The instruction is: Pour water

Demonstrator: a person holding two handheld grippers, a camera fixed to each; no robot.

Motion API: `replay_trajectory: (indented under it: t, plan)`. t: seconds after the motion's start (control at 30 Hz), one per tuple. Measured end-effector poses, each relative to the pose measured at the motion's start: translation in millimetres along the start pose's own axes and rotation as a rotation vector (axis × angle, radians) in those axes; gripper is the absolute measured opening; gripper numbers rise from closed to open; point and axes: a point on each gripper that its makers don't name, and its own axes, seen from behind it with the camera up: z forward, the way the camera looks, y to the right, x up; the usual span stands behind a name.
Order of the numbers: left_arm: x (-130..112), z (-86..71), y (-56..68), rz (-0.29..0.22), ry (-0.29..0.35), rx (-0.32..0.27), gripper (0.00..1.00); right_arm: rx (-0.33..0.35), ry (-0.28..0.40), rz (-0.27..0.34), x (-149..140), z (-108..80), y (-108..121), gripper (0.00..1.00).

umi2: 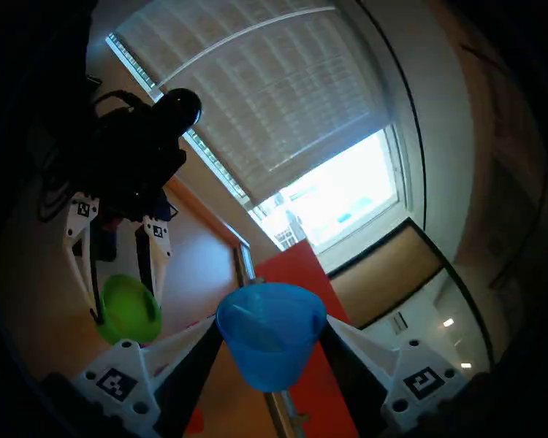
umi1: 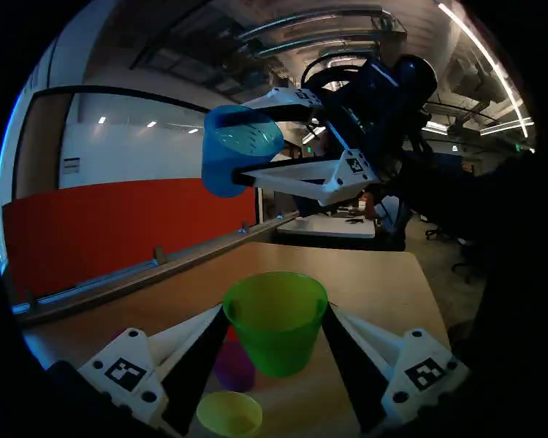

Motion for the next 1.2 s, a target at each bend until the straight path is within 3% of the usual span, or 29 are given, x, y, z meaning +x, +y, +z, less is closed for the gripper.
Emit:
replay_trajectory:
  t: [0.43, 1.2]
  plan:
    - [4.2, 3.7, -6.0, -0.005, 0.004, 0.000, 0.87, -0.002, -0.019, -0.075, -1.2, 6.8, 2.4, 0.90]
    - [7.2, 9.8, -7.0, 0.000, 0.007, -0.003, 0.87, -0.020, -0.019, -0.148, 1.2, 13.2, 9.6, 0.90]
